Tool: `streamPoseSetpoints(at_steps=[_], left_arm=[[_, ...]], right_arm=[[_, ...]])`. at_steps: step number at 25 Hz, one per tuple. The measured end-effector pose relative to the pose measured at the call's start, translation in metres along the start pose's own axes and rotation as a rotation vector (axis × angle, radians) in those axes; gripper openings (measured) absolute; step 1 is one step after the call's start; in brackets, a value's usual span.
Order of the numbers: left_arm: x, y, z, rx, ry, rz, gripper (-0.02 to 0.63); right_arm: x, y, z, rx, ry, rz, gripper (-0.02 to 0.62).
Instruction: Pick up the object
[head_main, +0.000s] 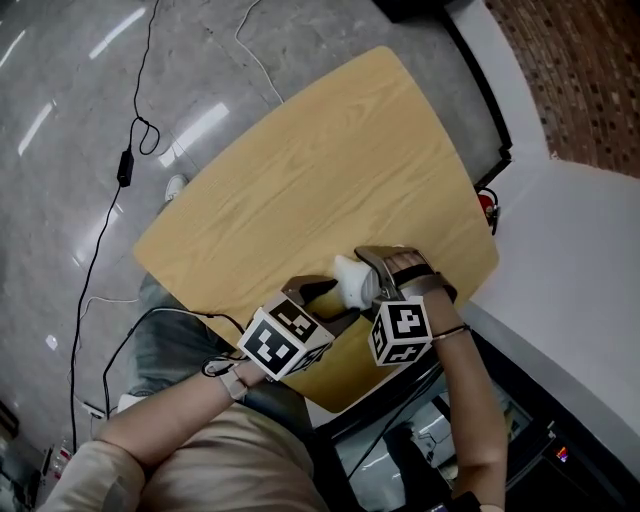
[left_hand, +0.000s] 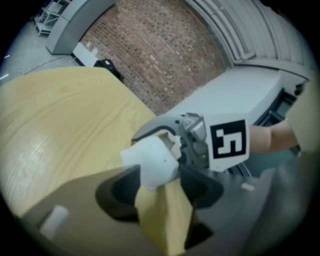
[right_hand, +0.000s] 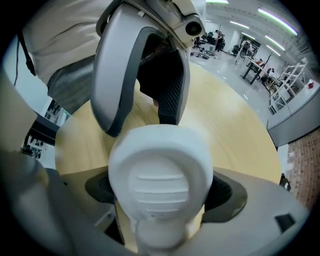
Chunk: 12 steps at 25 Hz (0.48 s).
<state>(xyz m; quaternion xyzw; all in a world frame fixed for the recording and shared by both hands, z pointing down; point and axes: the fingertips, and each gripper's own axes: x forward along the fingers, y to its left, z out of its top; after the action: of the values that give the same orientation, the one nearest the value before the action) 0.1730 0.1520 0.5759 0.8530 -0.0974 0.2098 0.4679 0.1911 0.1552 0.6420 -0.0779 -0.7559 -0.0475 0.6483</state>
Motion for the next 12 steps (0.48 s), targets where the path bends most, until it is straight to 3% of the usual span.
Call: streamPoseSetpoints(at_steps=[3, 5, 9, 12], left_arm=[[-0.007, -0.008, -0.002, 0.019, -0.001, -0.027, 0.239], [-0.018, -0.011, 0.0, 0.024, -0.024, -0.052, 0.239], [-0.051, -0.007, 0.009, 0.016, -0.076, -0.109, 0.239], [-0.072, 0.0, 0.03, 0.003, -0.126, -0.143, 0.239]], right_arm=[[-0.002, 0.002, 0.004, 0.032, -0.038, -0.005, 0.456], [-0.009, -0.005, 0.014, 0.129, -0.116, -0.019, 0.457], [-0.04, -0.028, 0.032, 0.395, -0.353, -0.072, 0.456], [-0.071, -0.037, 0.048, 0.477, -0.549, -0.125, 0.456]])
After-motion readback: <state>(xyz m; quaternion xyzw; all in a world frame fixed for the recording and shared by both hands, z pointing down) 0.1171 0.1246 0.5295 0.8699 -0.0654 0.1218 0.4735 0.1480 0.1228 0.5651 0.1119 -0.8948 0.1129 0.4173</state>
